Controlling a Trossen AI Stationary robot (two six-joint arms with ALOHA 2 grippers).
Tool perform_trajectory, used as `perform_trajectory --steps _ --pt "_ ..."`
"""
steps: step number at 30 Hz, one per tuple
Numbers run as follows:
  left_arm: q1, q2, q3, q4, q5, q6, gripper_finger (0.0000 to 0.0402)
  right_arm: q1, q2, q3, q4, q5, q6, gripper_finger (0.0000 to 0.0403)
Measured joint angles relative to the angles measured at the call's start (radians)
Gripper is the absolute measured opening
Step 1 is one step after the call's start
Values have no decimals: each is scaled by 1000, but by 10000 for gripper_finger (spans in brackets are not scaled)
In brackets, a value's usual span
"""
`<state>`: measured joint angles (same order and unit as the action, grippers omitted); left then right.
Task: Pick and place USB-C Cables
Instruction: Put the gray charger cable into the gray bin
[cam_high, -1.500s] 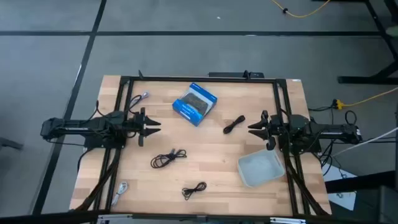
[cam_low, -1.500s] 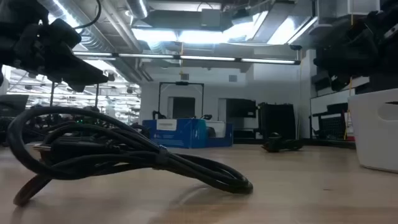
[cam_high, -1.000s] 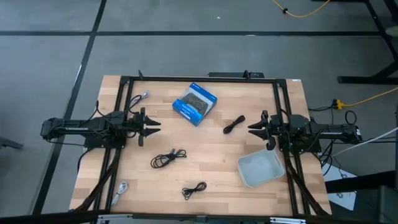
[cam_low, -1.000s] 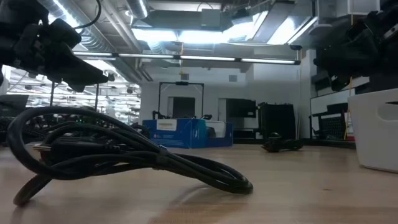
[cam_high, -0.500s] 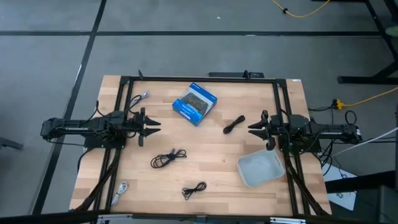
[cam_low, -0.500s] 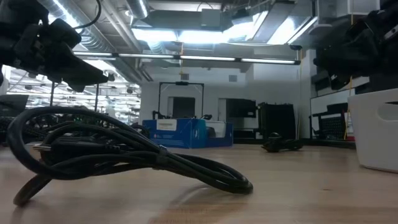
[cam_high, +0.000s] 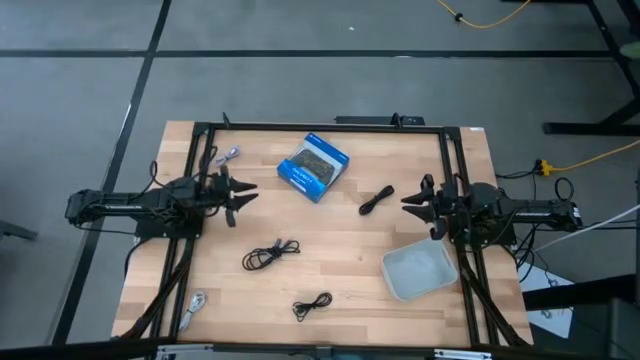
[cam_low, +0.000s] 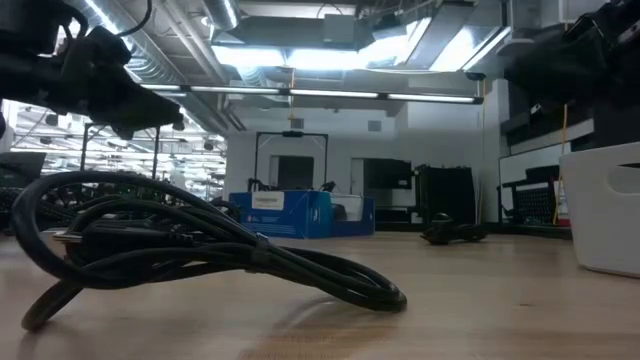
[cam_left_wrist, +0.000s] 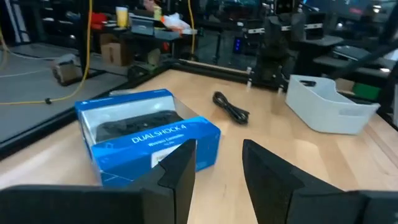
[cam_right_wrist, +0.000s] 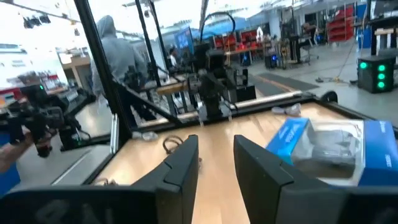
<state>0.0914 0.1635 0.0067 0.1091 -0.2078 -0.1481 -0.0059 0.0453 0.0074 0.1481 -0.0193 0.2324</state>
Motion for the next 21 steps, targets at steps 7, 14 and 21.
perform_trajectory --steps 7,14,21 --pt "0 0 0 22 -95 -7 125 0 0 0 18 0 75 106" --pt "0 0 0 37 -187 -7 125 0 0 0 97 52 103 106" --pt "0 3 117 282 -253 210 125 0 1 0 176 53 38 106"
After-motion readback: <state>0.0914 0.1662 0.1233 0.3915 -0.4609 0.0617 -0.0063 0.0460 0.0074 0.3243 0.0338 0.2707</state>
